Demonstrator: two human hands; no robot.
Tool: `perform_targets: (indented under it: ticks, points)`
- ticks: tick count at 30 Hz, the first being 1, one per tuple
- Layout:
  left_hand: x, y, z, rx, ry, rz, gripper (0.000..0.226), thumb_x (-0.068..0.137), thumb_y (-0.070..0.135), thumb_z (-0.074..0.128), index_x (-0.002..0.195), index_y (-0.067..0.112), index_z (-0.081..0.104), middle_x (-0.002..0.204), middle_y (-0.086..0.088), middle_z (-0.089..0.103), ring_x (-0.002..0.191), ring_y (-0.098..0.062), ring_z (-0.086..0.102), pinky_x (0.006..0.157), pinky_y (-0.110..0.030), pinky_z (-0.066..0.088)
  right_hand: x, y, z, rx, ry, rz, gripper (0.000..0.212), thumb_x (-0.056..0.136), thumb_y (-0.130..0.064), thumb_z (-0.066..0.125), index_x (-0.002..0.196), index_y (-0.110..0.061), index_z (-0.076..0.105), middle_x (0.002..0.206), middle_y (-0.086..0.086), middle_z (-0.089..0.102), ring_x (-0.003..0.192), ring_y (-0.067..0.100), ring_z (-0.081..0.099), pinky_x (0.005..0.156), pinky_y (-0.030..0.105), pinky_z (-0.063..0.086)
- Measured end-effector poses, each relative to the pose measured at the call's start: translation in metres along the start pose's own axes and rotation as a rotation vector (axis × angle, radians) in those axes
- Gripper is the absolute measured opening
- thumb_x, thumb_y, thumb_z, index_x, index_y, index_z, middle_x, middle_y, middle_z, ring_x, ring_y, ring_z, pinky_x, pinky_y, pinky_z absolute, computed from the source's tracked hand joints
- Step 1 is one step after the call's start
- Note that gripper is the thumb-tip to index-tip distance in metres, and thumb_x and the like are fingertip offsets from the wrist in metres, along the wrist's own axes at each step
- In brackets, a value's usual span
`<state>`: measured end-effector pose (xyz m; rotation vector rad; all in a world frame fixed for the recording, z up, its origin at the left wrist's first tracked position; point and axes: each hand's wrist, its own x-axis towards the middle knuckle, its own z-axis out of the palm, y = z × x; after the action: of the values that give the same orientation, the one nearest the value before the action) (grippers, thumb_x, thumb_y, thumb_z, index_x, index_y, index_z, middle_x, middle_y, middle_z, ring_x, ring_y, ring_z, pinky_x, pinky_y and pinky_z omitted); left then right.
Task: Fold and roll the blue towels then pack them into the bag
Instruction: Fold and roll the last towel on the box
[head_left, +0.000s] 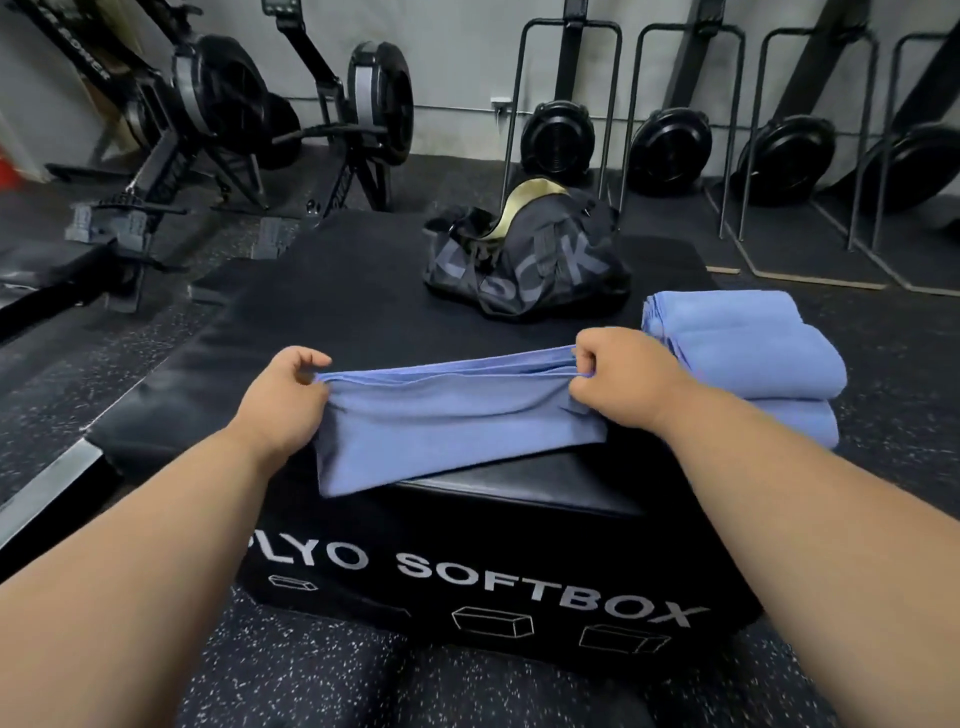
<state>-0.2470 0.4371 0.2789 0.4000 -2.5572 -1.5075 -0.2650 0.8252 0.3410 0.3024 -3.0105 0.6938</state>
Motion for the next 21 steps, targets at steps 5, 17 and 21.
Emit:
perform_targets:
  ticks: [5,17,21]
  points:
    - [0.025,-0.025,0.007,0.245,-0.064,0.038,0.03,0.091,0.029,0.055,0.116,0.045,0.061,0.12,0.015,0.068,0.104,-0.009,0.066,0.095,-0.04,0.052,0.031,0.017,0.059,0.432,0.22,0.212,0.014,0.085,-0.019,0.071,0.09,-0.022,0.059,0.085,-0.007,0.069,0.08,0.012,0.065,0.073,0.031,0.052]
    - [0.025,-0.035,0.011,0.365,0.003,0.135,0.006,0.096,0.045,0.066,0.098,0.049,0.07,0.103,0.027,0.07,0.094,0.001,0.066,0.083,-0.032,0.05,0.053,0.038,0.086,0.814,0.293,0.253,0.028,0.093,-0.005,0.069,0.104,-0.031,0.072,0.095,-0.005,0.077,0.082,0.006,0.068,0.077,0.023,0.052]
    - [0.021,-0.038,0.015,0.397,0.08,0.16,0.006,0.098,0.041,0.064,0.096,0.042,0.069,0.1,0.021,0.068,0.089,-0.001,0.064,0.077,-0.032,0.047,0.057,0.038,0.086,0.95,0.353,0.253,0.028,0.096,0.0,0.063,0.102,-0.026,0.074,0.098,-0.003,0.074,0.079,-0.001,0.066,0.07,0.015,0.052]
